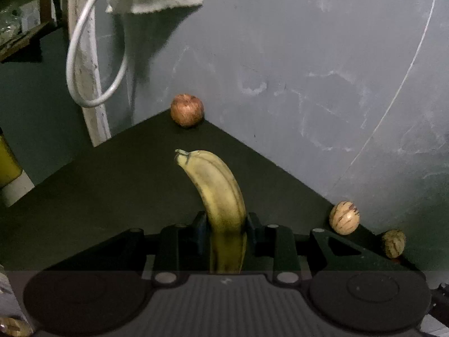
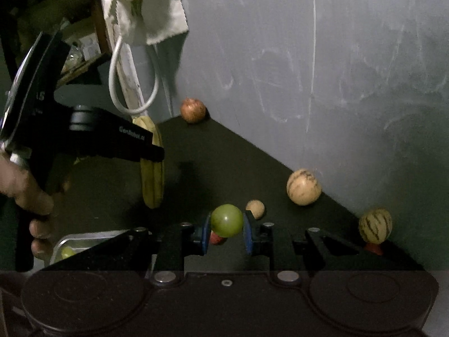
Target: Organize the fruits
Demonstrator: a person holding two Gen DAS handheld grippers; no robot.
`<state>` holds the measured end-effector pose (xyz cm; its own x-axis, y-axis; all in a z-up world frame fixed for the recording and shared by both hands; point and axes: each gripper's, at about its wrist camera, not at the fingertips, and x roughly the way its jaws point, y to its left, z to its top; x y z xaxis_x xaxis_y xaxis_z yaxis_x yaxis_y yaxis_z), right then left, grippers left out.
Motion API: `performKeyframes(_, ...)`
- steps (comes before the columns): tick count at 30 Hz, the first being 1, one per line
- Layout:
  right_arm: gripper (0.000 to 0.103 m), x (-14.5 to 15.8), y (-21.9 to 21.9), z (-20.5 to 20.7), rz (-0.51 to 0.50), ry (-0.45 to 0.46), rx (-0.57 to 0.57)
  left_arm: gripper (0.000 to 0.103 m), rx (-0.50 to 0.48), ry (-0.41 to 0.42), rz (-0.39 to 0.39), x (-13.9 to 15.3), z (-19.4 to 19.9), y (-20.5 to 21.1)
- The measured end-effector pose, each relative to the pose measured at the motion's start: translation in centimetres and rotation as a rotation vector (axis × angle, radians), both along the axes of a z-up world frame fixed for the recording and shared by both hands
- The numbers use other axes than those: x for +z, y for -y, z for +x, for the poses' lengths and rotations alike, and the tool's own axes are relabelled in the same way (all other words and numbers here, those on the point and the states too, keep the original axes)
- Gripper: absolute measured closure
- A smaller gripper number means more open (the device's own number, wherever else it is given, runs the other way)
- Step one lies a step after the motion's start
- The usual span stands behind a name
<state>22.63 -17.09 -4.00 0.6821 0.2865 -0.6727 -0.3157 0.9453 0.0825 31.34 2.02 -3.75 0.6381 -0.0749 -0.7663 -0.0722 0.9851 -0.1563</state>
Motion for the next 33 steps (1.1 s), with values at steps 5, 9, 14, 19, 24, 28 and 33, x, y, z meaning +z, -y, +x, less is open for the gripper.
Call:
performKeyframes(5, 0.078, 1.7, 0.1, -1.4, 0.013, 0.032, 0.022, 0.071, 0.014, 0.031, 0.001, 1.8, -1.9, 0.0)
performKeyframes(9, 0.078, 2.9, 0.2, -2.9, 0.022, 0.057, 0.043, 0.071, 0.031, 0.053, -0.002, 3.2, -3.9, -0.1)
performKeyframes(14, 0.078, 4.4, 0.2, -4.8, 0.034, 0.087, 0.078, 0.071, 0.057, 0.079, -0.002, 4.8, -7.1, -0.1)
performKeyframes(19, 0.078, 5.7, 0.1, -6.5, 0.051, 0.113, 0.117, 0.071, 0.102, 0.095, 0.003, 5.7, -10.3, -0.5)
performKeyframes(24, 0.078, 6.7, -0.3, -8.0, 0.069, 0.134, 0.156, 0.071, 0.146, 0.098, 0.012, 6.3, -13.7, -1.3)
performKeyframes(28, 0.078, 7.2, -0.6, -9.3, 0.081, 0.146, 0.188, 0.071, 0.171, 0.1, 0.019, 6.6, -16.2, -1.6)
performKeyframes(33, 0.078, 7.5, -0.6, -10.5, 0.091, 0.15, 0.22, 0.071, 0.207, 0.085, 0.03, 6.4, -18.8, -1.7)
